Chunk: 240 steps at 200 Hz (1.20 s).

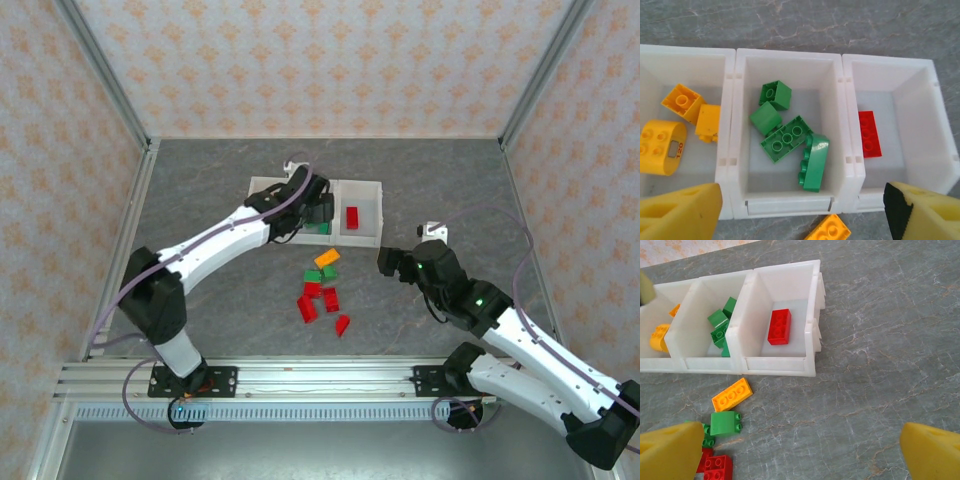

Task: Sort the legos into containers by color
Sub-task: Place the lego in the container, then pick up the lego from the middle-left of the table.

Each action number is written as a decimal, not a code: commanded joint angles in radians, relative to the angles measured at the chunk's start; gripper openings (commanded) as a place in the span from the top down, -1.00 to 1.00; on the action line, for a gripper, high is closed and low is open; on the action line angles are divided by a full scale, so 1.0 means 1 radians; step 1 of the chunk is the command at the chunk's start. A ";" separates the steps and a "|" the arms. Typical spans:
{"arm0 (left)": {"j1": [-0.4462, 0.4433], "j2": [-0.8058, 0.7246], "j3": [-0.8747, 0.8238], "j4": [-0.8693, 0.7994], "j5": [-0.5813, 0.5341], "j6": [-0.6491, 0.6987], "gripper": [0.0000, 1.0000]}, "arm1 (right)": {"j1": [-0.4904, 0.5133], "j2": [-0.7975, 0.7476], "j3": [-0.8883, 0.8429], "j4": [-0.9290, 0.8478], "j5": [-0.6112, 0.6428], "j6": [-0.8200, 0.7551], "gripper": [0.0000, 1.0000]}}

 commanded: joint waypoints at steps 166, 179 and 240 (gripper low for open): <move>-0.351 -0.100 -0.420 -0.120 0.002 -0.421 -0.66 | -0.004 0.031 -0.010 0.012 0.005 0.000 -0.99; -0.355 -0.091 -0.427 -0.120 0.008 -0.435 -0.62 | -0.005 0.029 -0.011 0.011 0.006 0.000 -0.99; -0.381 -0.071 -0.483 -0.100 0.033 -0.500 -0.57 | -0.004 0.024 -0.013 0.014 0.004 0.001 -0.99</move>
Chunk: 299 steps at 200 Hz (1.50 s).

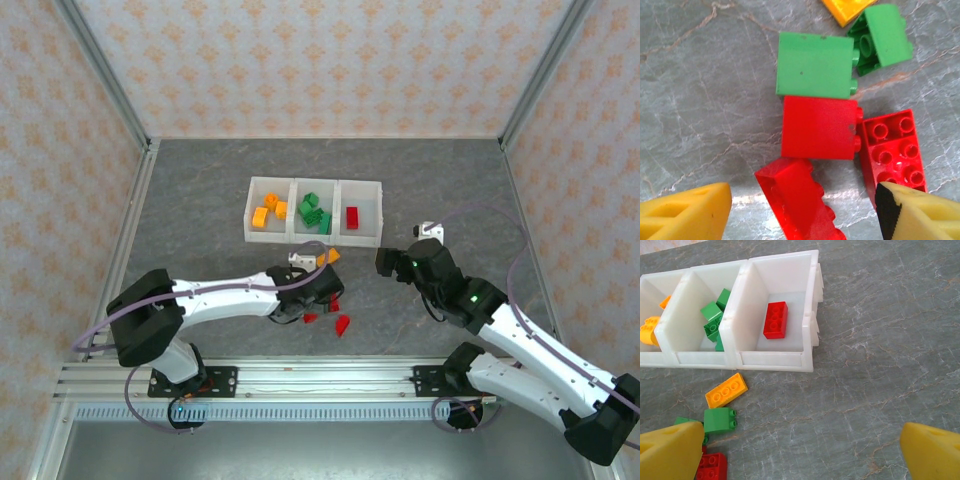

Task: Sort the legos into containers by color
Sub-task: Pick up the lego from the middle-left of the table, then place the lego in the container.

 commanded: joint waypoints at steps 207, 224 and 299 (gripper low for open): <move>0.003 -0.123 -0.179 0.168 -0.012 -0.109 0.56 | -0.004 -0.015 -0.009 0.005 0.014 0.004 -0.99; 0.003 -0.174 -0.140 0.138 -0.043 -0.089 0.62 | -0.004 -0.018 -0.009 0.005 0.017 0.006 -0.99; 0.045 -0.165 0.152 0.051 -0.151 0.075 0.68 | -0.004 -0.035 -0.008 0.002 0.046 0.013 -0.99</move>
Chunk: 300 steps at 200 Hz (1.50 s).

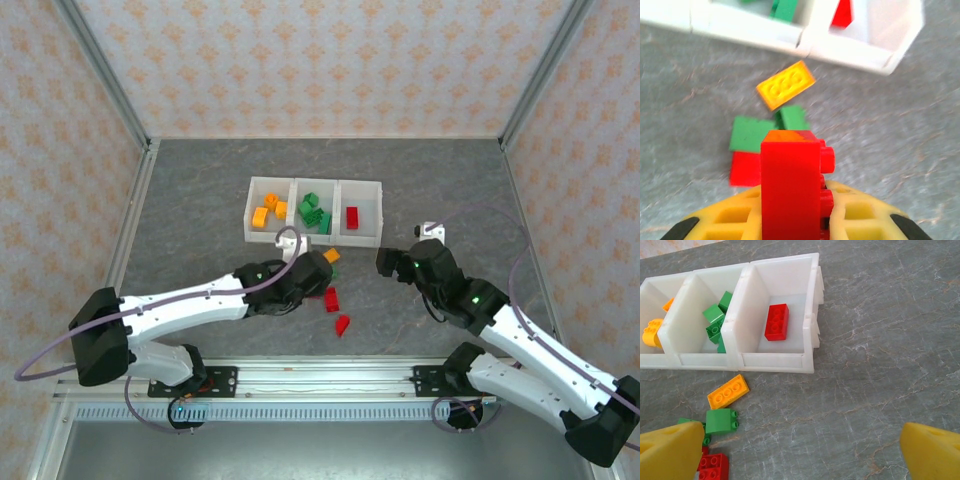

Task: Sort the legos into containers by color
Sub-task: Place the lego in the container, then pick up the lego from the middle-left of the table.

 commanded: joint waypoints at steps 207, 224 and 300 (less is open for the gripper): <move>0.283 0.936 1.075 -0.145 0.172 0.414 0.09 | -0.005 -0.125 -0.008 -0.002 0.121 0.037 -0.99; 0.283 0.888 1.021 -0.111 0.167 0.418 -0.07 | -0.005 -0.124 -0.008 -0.002 0.121 0.037 -0.99; 0.270 0.554 0.668 -0.028 0.161 0.444 -0.65 | -0.004 -0.109 -0.014 0.004 0.112 0.034 -0.99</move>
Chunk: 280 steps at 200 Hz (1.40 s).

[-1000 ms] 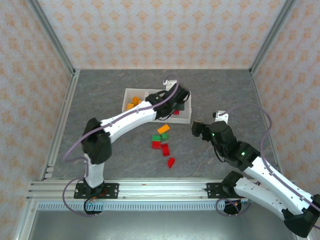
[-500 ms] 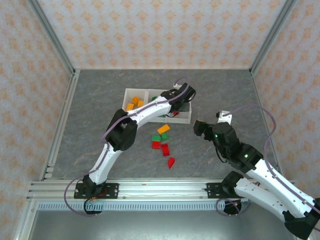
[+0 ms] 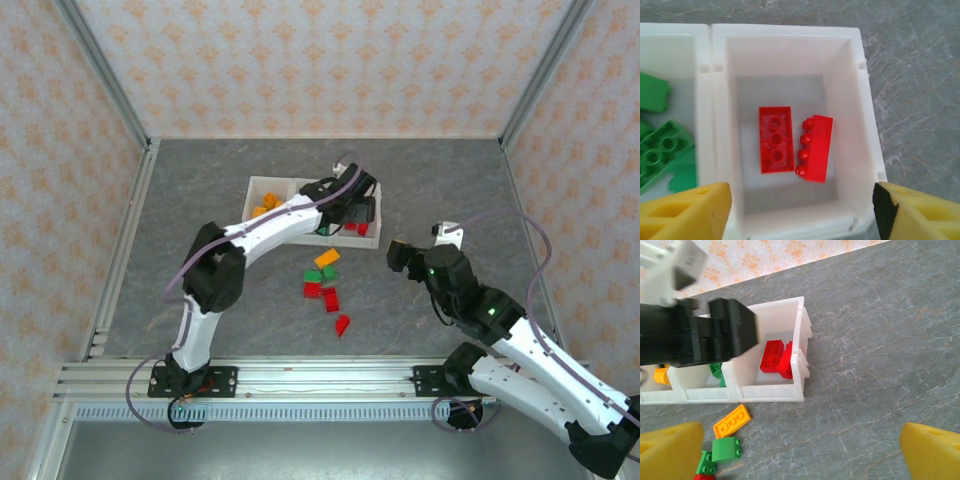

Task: Sort the legos into containers by color
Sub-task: Pick up the lego from the middle-left of the table.

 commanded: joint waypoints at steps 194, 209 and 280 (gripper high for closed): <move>-0.200 -0.422 -0.762 0.041 -0.070 -0.218 -0.62 | -0.005 0.046 -0.011 0.000 0.013 0.003 -0.99; -0.195 -0.397 -0.757 0.031 -0.078 -0.219 -0.60 | -0.005 0.046 -0.011 -0.002 0.012 0.005 -0.99; -0.139 -0.392 -0.840 0.087 -0.048 -0.233 -0.29 | -0.005 0.047 -0.011 -0.002 0.013 0.004 -0.99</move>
